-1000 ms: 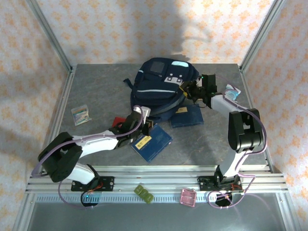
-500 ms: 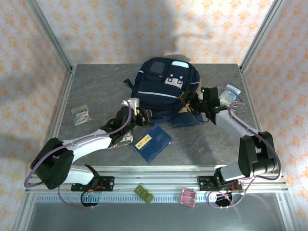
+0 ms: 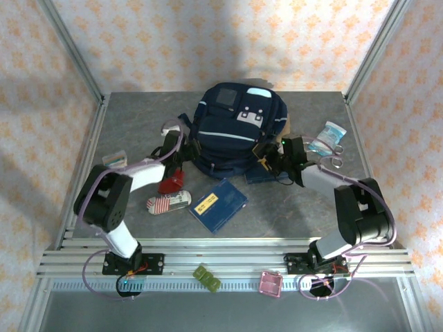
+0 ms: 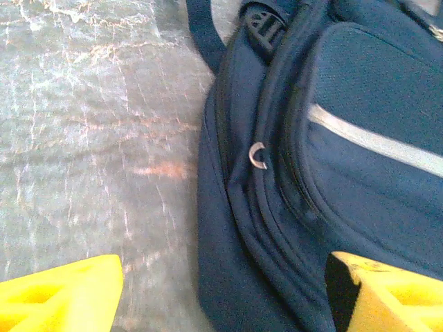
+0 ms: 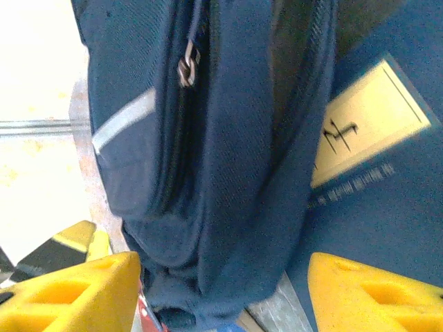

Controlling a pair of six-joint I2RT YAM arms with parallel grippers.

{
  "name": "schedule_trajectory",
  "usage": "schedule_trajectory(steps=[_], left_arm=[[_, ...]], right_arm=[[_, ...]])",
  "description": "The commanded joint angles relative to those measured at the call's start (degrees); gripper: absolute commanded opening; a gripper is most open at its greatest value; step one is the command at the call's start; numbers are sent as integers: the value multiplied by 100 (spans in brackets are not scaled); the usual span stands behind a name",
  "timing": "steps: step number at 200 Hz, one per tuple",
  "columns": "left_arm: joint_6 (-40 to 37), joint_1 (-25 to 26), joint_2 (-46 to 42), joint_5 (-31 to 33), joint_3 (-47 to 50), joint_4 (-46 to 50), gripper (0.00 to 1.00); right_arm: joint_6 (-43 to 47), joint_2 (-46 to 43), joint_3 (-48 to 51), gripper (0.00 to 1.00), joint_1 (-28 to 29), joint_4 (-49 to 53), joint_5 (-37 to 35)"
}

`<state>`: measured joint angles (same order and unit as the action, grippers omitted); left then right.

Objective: Pack the student bag

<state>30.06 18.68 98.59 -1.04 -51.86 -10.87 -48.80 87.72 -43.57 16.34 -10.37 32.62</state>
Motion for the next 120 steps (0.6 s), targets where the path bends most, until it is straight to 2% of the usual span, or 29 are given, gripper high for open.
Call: schedule_trajectory(steps=[1,23,40,49,61,69,98,120], left_arm=[[-125,-45,621,-138,-667,411,78],[-223,-48,1242,-363,-1178,564,76],[-242,-53,1574,-545,-1433,722,67],[-253,-48,1666,-684,-1459,721,51],[-264,-48,1708,-832,-1422,701,16],[-269,-48,1667,-862,-1376,731,0],[-156,-48,1115,-807,-685,460,0],[36,-40,378,-900,-3,301,0]], right_arm=[[64,304,-324,64,-20,-421,-203],[4,577,-386,64,-20,-660,-206],[-25,838,-511,63,-23,-747,-115],[-25,964,-582,60,-25,-772,-37],[-42,1093,-634,55,-23,-807,51],[-37,1155,-664,50,-17,-801,107],[-25,1182,-622,22,-6,-909,330],[23,1159,-617,8,14,-900,398]])
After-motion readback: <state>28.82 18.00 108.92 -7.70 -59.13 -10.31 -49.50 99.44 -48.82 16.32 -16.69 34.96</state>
